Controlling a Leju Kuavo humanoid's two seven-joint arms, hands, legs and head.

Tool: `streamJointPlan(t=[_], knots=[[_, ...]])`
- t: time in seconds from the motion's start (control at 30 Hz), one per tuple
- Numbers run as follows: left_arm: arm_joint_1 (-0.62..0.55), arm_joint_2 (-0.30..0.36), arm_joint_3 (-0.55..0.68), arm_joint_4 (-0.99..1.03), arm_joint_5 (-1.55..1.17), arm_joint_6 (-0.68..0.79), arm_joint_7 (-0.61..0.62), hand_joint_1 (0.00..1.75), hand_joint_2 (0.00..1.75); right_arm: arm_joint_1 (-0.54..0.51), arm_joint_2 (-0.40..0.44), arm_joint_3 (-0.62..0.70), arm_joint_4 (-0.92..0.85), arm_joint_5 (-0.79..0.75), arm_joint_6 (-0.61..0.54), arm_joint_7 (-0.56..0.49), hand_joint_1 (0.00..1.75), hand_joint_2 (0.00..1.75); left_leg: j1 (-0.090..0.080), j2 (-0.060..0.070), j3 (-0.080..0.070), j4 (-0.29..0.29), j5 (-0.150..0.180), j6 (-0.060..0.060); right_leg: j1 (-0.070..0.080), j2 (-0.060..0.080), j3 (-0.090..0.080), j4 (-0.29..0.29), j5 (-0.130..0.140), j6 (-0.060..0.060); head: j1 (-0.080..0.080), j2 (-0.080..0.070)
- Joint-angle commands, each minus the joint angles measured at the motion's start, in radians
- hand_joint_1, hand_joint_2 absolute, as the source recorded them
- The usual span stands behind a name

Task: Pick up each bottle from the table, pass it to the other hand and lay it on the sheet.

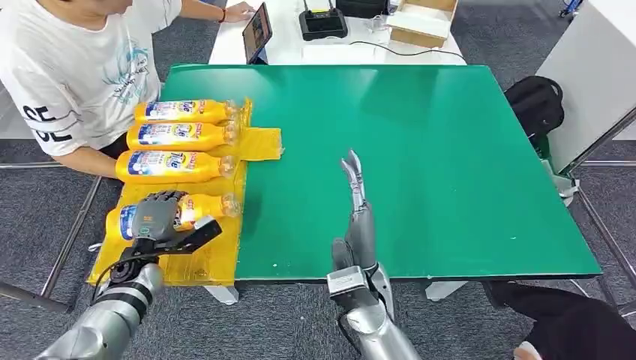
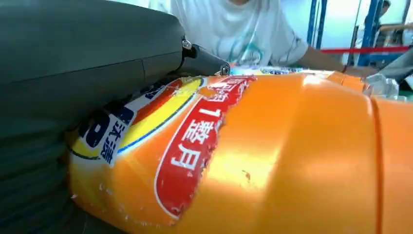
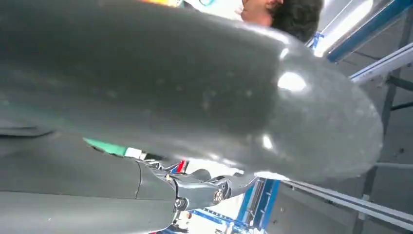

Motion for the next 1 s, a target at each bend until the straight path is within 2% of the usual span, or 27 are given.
streamJointPlan(t=[0.03,0.1,0.13,0.17,0.2,0.23,0.33,0.57,0.73,0.9,1.0], knots=[[-0.076,0.025,-0.031,0.162,-0.006,-0.114,0.053,1.75,1.75,-0.04,-0.006,0.029,0.085,-0.012,0.026,0.026,0.0,0.0,0.0,0.002,0.005,-0.001,-0.001,0.001,0.0,0.001,0.005,-0.001,0.0,-0.002,0.0,0.0],[-0.086,0.024,-0.016,0.171,0.015,-0.15,0.052,1.75,1.75,-0.042,-0.004,0.031,0.093,-0.014,0.032,0.033,0.0,0.0,0.0,0.002,0.005,-0.001,-0.001,0.001,0.0,0.001,0.005,-0.001,0.0,-0.002,0.0,0.0],[-0.093,0.025,-0.01,0.175,0.026,-0.185,0.051,0.38,1.75,-0.043,-0.003,0.031,0.1,-0.015,0.038,0.038,0.0,0.0,0.0,0.002,0.007,-0.001,-0.001,0.001,0.001,0.001,0.006,-0.001,0.0,-0.003,0.0,0.0],[-0.098,0.023,-0.007,0.176,0.03,-0.203,0.056,0.0,1.75,-0.042,-0.002,0.031,0.102,-0.015,0.04,0.039,0.0,0.0,0.0,0.001,0.007,-0.001,0.0,0.001,0.0,0.0,0.006,-0.001,0.0,-0.002,0.0,0.0],[-0.103,0.014,0.011,0.175,0.052,-0.226,0.063,0.0,1.75,-0.043,-0.002,0.031,0.108,-0.015,0.044,0.047,0.0,0.0,0.0,0.002,0.008,-0.001,0.0,0.001,0.001,0.0,0.007,-0.001,0.0,-0.003,0.0,0.0],[-0.105,0.009,0.011,0.172,0.056,-0.235,0.064,0.0,0.0,-0.043,-0.002,0.029,0.109,-0.016,0.046,0.049,0.0,0.0,0.0,0.002,0.007,-0.001,0.0,0.0,0.001,0.001,0.007,-0.001,0.0,-0.002,0.0,0.0],[-0.108,-0.007,0.05,0.168,0.12,-0.307,0.028,0.0,0.0,-0.045,0.001,0.022,0.119,-0.016,0.054,0.055,0.0,0.0,0.0,0.002,0.01,-0.002,0.0,0.001,0.001,0.001,0.01,-0.002,0.0,-0.003,0.0,0.0],[-0.108,-0.007,0.05,0.168,0.12,-0.307,0.028,0.0,0.0,-0.045,0.001,0.022,0.119,-0.016,0.054,0.055,0.0,0.0,0.0,-0.002,0.009,-0.002,0.001,0.0,0.0,-0.002,0.009,-0.001,0.0,-0.002,0.0,0.0],[-0.102,-0.022,0.104,0.143,0.251,-0.398,-0.046,0.0,0.0,-0.055,0.007,0.005,0.148,-0.025,0.081,0.068,0.0,0.0,0.0,-0.002,0.01,-0.002,0.001,0.001,0.0,-0.002,0.01,-0.001,0.0,-0.002,0.0,0.0],[-0.082,-0.054,0.227,0.095,0.521,-0.594,-0.168,0.0,0.0,-0.061,0.011,-0.012,0.185,-0.031,0.106,0.072,0.0,0.0,0.0,-0.001,0.012,-0.003,0.001,0.001,0.001,-0.001,0.012,-0.002,0.0,-0.003,0.0,0.0],[-0.052,-0.1,0.335,0.018,0.771,-0.774,-0.248,0.0,0.0,-0.056,0.014,-0.019,0.194,-0.031,0.115,0.073,0.0,0.0,-0.001,-0.002,0.013,-0.003,0.002,0.001,0.0,-0.002,0.013,-0.002,0.0,-0.002,0.0,0.0]])
